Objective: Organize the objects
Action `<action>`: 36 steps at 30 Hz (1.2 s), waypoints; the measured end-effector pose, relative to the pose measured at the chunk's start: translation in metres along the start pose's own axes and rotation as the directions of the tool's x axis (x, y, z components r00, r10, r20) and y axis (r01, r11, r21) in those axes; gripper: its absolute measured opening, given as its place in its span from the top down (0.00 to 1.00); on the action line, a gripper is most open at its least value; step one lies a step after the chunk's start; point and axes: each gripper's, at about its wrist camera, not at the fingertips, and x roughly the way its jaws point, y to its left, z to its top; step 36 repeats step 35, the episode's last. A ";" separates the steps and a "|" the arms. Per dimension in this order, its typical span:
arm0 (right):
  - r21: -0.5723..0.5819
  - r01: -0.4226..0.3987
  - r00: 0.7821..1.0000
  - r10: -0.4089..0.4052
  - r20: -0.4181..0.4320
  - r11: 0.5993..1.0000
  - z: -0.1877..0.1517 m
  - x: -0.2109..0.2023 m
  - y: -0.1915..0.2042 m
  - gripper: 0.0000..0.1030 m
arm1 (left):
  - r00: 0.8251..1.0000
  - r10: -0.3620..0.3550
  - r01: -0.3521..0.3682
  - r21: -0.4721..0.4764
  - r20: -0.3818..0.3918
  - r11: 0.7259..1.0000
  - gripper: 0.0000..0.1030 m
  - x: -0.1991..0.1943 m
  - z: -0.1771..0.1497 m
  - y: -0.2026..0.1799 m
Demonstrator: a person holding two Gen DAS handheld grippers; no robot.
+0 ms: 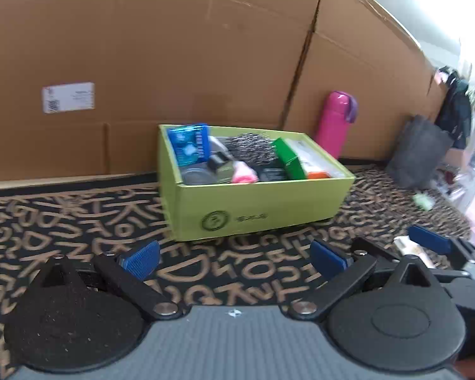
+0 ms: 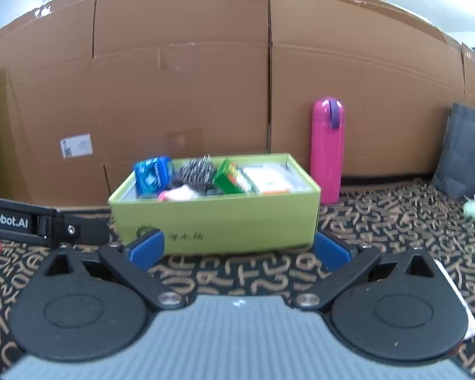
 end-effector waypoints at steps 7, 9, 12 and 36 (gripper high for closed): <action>-0.016 0.017 0.998 -0.018 -0.056 1.000 -0.015 -0.012 0.011 0.00 | 0.992 0.122 -0.122 0.027 0.011 0.992 0.00 -0.019 -0.011 0.010; -0.026 0.016 0.998 -0.018 -0.057 1.000 -0.016 -0.016 0.014 0.00 | 0.989 0.148 -0.148 0.025 0.014 0.989 0.00 -0.021 -0.013 0.014; -0.036 0.020 0.998 -0.022 -0.054 0.999 -0.014 -0.020 0.018 0.00 | 0.985 0.173 -0.173 0.007 0.017 0.985 0.00 -0.025 -0.016 0.021; -0.018 -0.010 0.995 0.008 -0.098 1.000 -0.017 -0.008 0.029 0.00 | 0.989 0.150 -0.150 0.019 -0.004 0.988 0.00 -0.025 -0.023 0.030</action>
